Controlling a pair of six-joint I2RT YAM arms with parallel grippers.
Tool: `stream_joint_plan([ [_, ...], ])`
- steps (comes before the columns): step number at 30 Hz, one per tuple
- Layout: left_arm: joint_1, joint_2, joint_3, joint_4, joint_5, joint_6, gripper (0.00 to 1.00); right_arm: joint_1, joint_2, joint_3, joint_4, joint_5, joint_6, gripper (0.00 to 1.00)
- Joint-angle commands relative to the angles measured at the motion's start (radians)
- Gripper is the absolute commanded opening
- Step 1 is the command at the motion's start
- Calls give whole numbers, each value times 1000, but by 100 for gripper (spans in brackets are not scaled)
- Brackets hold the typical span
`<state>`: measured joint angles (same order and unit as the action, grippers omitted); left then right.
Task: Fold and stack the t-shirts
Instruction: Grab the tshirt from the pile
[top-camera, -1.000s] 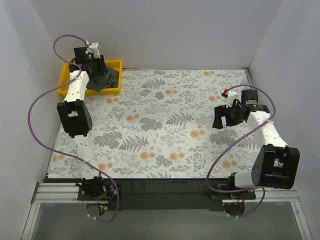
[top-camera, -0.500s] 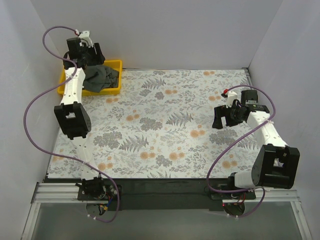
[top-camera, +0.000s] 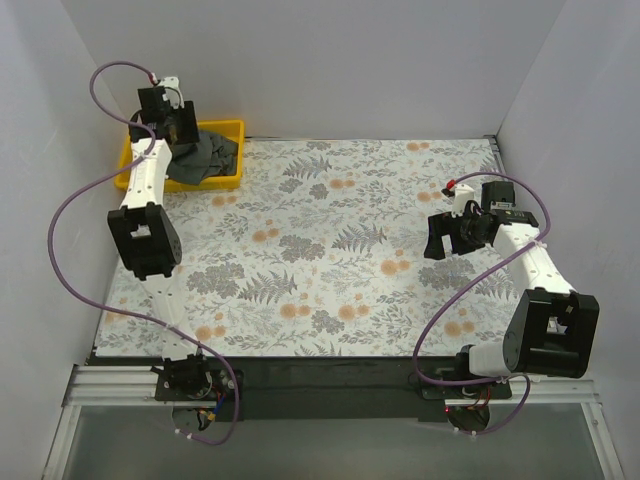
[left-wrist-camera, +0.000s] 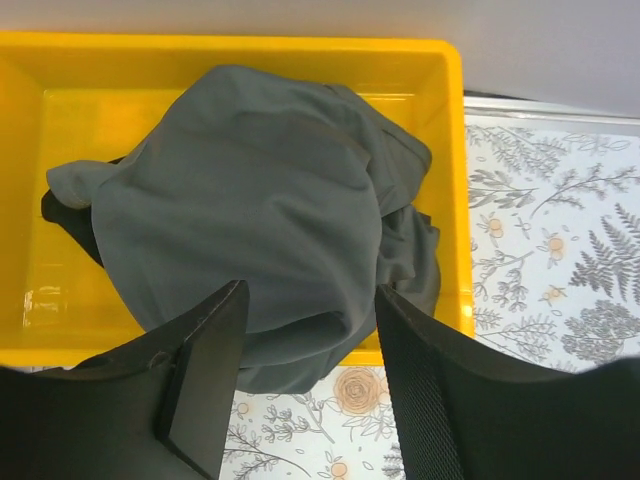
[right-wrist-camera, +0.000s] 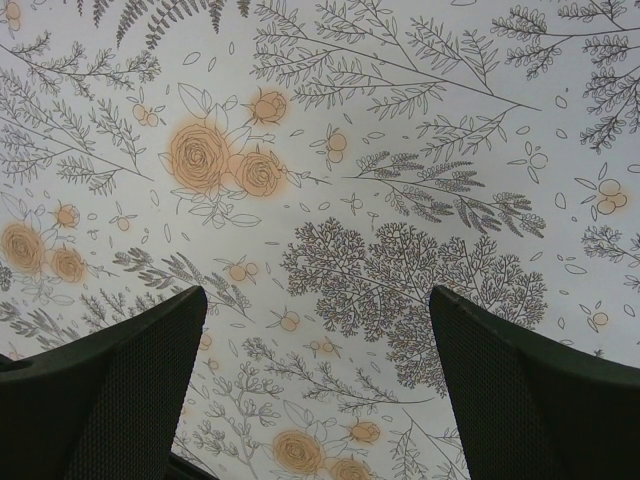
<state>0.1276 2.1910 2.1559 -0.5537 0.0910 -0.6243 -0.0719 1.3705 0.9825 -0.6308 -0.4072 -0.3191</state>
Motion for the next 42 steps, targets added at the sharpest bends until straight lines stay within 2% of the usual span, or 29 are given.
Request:
stream_joint_plan([
  [1, -9, 27, 48, -22, -59, 17, 51, -3, -4, 5, 6, -18, -9, 98],
  [4, -19, 41, 55, -25, -79, 23, 52, -3, -1, 8, 5, -16, -8, 98],
  [7, -31, 61, 62, -37, -112, 32, 56, -3, 2, 10, 6, -16, -8, 98],
  [10, -34, 72, 68, -35, -120, 26, 50, -3, 7, 12, 6, -12, -6, 99],
  [11, -33, 73, 71, -31, -125, 25, 37, -3, 9, 12, 5, -12, -6, 98],
  [15, -34, 52, 88, -9, -120, 5, 0, -3, 7, 12, 3, -12, -6, 98],
  [22, -22, -78, 140, 93, -93, -21, 0, -3, -5, 7, 5, -15, -8, 98],
  [26, -13, -238, 72, 375, -24, -48, 0, -3, -10, 5, 6, -28, -8, 98],
  [29, -14, -260, 79, 500, 9, -77, 0, -3, -11, 7, 6, -31, -6, 98],
  [34, -19, -194, 251, 544, 61, -85, 0, -3, -27, 4, 6, -33, -6, 98],
  [37, -36, -194, 254, 587, 93, -86, 0, -3, -37, 1, 6, -33, -6, 98],
  [42, -57, -286, 202, 603, 306, -222, 0, -3, -53, -1, 6, -31, -6, 98],
])
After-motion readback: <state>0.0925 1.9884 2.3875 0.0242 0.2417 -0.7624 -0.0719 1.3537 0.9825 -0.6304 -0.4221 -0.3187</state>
